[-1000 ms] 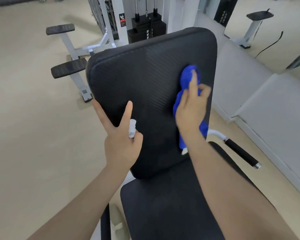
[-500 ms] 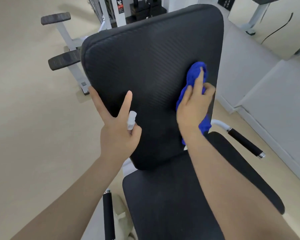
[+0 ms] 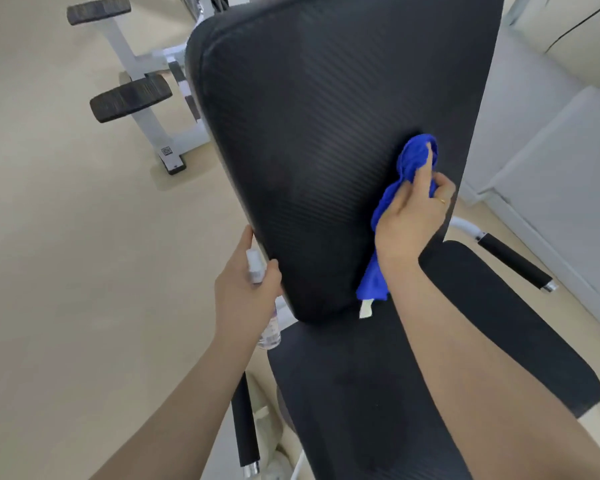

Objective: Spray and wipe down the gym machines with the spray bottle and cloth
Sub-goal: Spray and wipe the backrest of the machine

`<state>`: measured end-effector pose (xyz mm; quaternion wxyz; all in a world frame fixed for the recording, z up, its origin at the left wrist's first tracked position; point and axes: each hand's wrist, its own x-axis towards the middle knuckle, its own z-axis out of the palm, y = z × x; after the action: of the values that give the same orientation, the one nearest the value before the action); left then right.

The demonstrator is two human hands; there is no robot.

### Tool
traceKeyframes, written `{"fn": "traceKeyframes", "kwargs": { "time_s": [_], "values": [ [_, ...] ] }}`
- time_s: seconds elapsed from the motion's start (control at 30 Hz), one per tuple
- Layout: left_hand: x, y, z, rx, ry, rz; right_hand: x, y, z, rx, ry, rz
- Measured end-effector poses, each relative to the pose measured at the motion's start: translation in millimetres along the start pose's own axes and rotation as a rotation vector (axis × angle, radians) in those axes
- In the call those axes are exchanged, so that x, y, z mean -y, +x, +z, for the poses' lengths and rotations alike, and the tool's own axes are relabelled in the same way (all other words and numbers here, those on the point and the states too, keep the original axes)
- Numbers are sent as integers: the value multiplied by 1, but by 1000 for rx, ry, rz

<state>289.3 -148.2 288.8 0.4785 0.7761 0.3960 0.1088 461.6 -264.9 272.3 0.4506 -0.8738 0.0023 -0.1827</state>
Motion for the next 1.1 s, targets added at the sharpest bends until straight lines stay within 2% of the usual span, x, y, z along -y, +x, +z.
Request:
{"fn": "traceKeyframes", "kwargs": {
  "time_s": [0.07, 0.1, 0.17, 0.23, 0.37, 0.5, 0.6, 0.7, 0.77, 0.83, 0.87, 1.0, 1.1],
  "values": [
    [2, -5, 1, 39, -18, -12, 7, -40, 8, 46, 0, -34],
    [3, -7, 2, 60, -29, -12, 6, -66, 13, 113, -6, -72],
    [5, -7, 2, 103, -41, -14, 5, -119, 13, 292, 33, 5],
    [4, -6, 4, 138, -44, -24, 7, -152, 12, 374, -68, -31],
    [7, -6, 6, 171, -37, -21, -1, -114, 2, 274, -86, -257],
    [11, -7, 4, 189, -86, 0, -22, -46, 4, 110, -70, -96],
    [19, -11, 2, 182, -71, 19, -25, -56, 15, 82, -105, -90],
    [34, -24, 2, 104, -39, -24, -28, -112, 19, 194, -137, -77],
    [39, -33, 5, 51, -27, -84, -33, -132, 8, 384, -146, -95],
    [35, -43, 12, 98, 38, -125, -39, -121, -8, 532, -102, -60],
    [33, -47, 16, 145, 68, -121, -42, -107, -12, 511, -86, -42],
    [29, -53, 32, 252, 197, -40, -60, -16, -13, 184, -68, 222],
    [23, -50, 42, 319, 325, 52, -75, 13, -12, 164, -86, 313]
  ]
}}
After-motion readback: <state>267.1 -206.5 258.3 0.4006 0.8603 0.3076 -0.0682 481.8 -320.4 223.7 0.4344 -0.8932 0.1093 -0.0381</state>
